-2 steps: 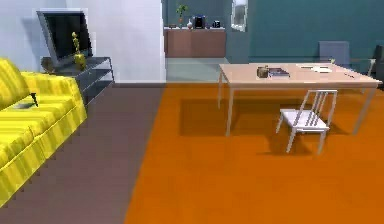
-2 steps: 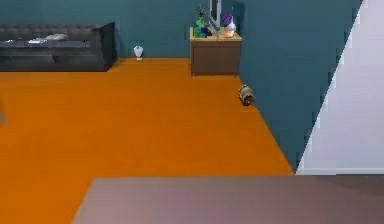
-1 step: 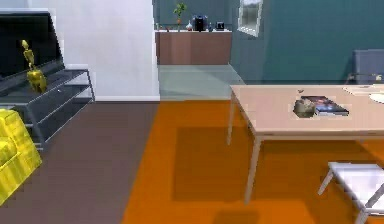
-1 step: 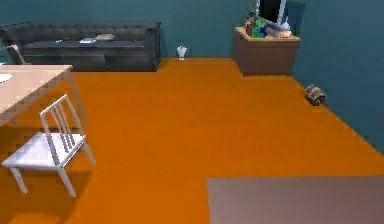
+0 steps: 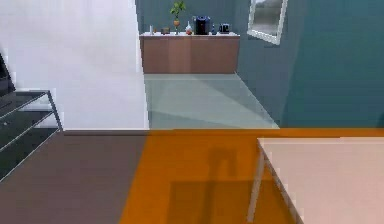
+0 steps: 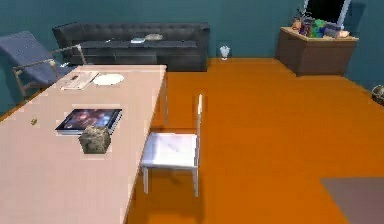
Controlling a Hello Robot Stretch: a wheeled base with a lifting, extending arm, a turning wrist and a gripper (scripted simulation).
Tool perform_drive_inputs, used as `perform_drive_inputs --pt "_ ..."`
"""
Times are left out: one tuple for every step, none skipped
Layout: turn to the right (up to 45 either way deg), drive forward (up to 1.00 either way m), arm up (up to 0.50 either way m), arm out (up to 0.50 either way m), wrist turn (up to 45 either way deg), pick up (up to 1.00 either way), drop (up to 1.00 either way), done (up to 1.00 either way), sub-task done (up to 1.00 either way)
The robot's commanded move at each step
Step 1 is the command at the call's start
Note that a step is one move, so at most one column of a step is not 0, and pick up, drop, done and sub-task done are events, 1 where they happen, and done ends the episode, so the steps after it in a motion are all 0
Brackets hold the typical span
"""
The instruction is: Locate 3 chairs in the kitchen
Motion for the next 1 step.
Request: perform_drive_inputs --pt "-3.0 0.00 0.00 0.00 0.0 0.00 0.00 0.00 0.00"
